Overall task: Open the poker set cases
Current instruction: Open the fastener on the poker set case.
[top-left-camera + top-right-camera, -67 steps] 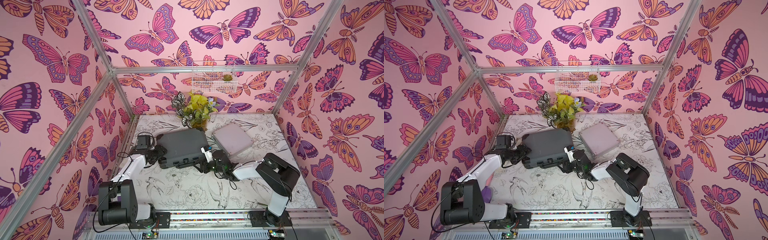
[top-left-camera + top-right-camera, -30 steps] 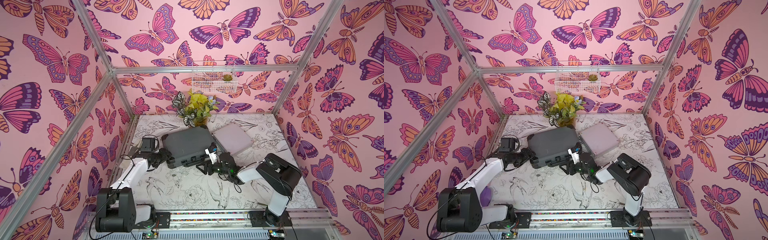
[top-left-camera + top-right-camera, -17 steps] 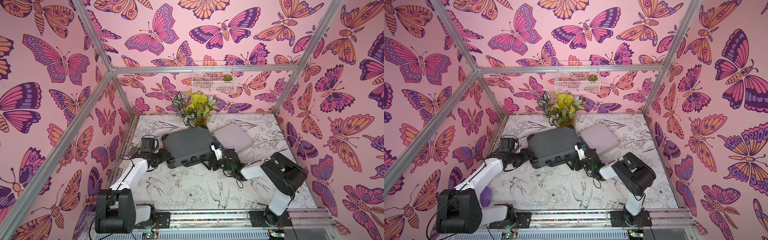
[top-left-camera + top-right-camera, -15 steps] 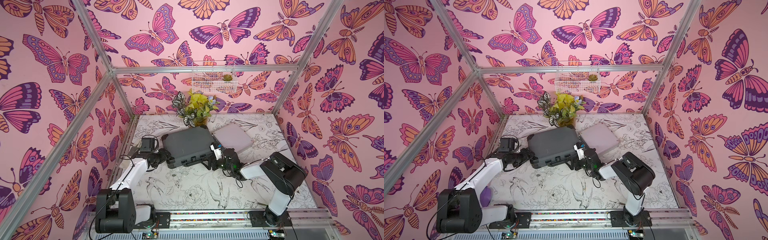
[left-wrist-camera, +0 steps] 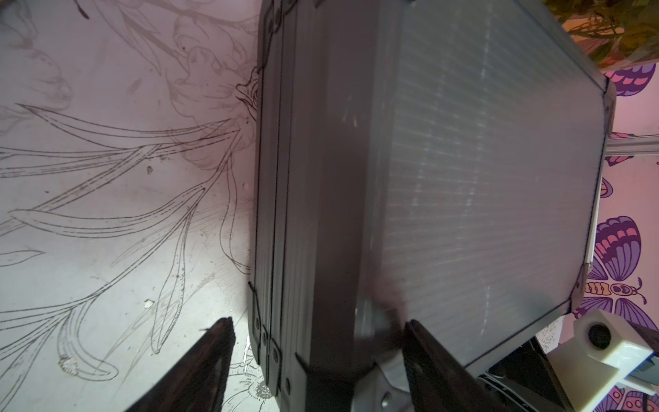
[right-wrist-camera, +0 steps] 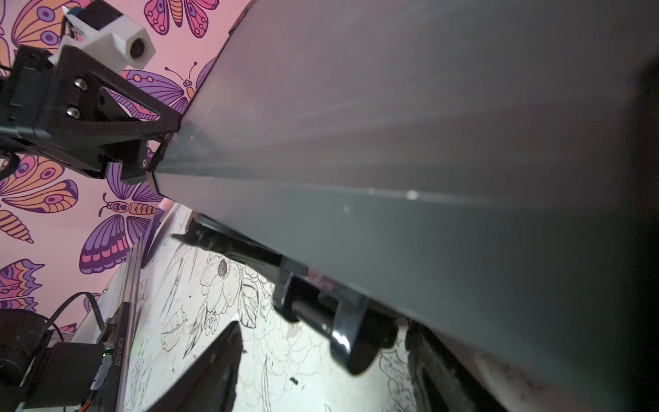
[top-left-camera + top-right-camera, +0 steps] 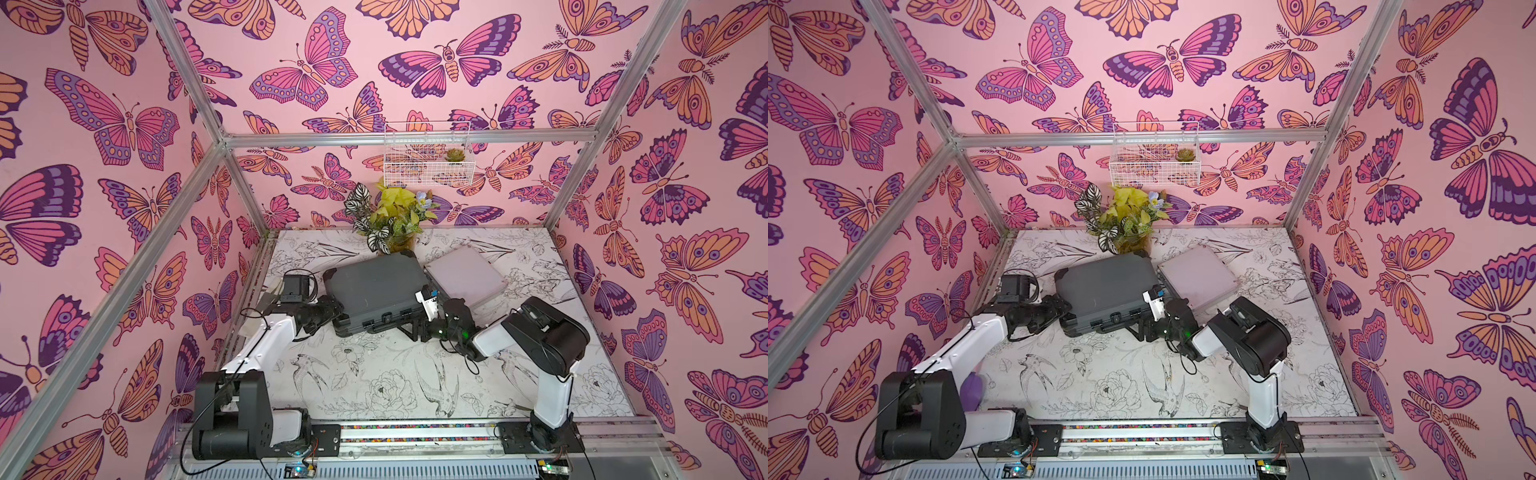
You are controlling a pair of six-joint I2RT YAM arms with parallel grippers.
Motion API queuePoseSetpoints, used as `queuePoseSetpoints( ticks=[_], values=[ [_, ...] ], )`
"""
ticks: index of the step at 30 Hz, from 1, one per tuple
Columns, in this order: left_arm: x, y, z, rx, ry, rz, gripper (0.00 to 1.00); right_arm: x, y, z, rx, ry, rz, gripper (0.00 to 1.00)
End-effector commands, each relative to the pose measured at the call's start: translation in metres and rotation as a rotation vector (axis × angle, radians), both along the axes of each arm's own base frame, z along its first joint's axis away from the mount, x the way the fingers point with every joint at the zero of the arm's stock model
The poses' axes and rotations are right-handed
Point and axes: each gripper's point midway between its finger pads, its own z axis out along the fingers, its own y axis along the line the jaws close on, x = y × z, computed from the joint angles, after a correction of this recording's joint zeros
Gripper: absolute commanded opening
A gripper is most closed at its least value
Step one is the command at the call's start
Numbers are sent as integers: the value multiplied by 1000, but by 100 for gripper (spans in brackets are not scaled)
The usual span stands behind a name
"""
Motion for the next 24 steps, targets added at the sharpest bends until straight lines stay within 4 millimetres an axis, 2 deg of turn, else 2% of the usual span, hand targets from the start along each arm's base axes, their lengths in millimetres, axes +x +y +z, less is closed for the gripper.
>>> queuePoseSetpoints(
  ticks=[1, 12, 24],
  values=[
    [-18, 7, -27, 37, 119, 17, 76, 0, 10, 17, 70, -29, 39, 73],
    [-20, 7, -30, 37, 123, 19, 76, -10, 11, 22, 112, -34, 89, 67],
    [-19, 7, -30, 33, 124, 19, 76, -21, 11, 26, 169, 1, 113, 53]
  ],
)
